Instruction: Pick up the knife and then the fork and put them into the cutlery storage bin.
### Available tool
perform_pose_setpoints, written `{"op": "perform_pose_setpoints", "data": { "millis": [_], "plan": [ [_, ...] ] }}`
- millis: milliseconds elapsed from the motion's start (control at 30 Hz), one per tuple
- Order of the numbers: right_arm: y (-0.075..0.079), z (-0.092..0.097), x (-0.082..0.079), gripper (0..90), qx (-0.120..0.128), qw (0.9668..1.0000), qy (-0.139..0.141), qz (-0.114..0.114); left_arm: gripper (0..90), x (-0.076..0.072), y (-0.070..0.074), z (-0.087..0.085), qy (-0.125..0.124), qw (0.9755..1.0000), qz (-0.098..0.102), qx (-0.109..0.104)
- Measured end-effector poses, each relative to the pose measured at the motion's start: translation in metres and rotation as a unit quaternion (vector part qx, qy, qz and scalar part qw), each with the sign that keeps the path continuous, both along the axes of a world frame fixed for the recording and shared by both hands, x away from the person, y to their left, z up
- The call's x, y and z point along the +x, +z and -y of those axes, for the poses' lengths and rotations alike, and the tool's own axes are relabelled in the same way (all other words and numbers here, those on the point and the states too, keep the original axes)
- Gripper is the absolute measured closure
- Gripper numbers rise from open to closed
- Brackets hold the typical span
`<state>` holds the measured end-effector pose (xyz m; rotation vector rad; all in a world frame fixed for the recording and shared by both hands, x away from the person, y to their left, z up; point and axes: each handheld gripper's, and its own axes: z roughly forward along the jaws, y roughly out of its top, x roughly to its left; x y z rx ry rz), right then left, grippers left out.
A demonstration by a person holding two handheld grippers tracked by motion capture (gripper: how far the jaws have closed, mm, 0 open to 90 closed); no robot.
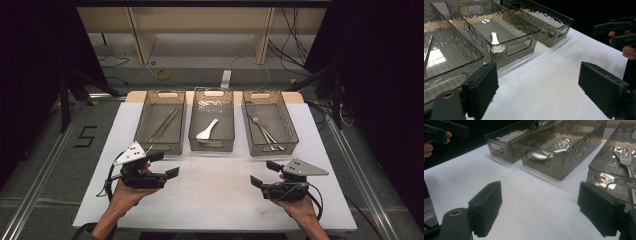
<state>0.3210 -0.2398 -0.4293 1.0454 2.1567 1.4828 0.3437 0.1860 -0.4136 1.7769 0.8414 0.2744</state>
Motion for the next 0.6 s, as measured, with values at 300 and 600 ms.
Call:
{"op": "perform_pose_setpoints", "data": {
  "millis": [300,600],
  "plan": [
    [0.0008,-0.0013,0.0002,20.6,-0.007,1.0000,0.001,0.001,15.4,0.0008,-0.0002,0.0001,-0.001,1.0000,0.000,0.002],
    [0.0003,-0.0006,0.0014,20.5,-0.011,0.9999,-0.003,-0.002,15.4,0.0013,-0.0004,0.0003,0.000,1.0000,-0.001,-0.002]
  ]
}}
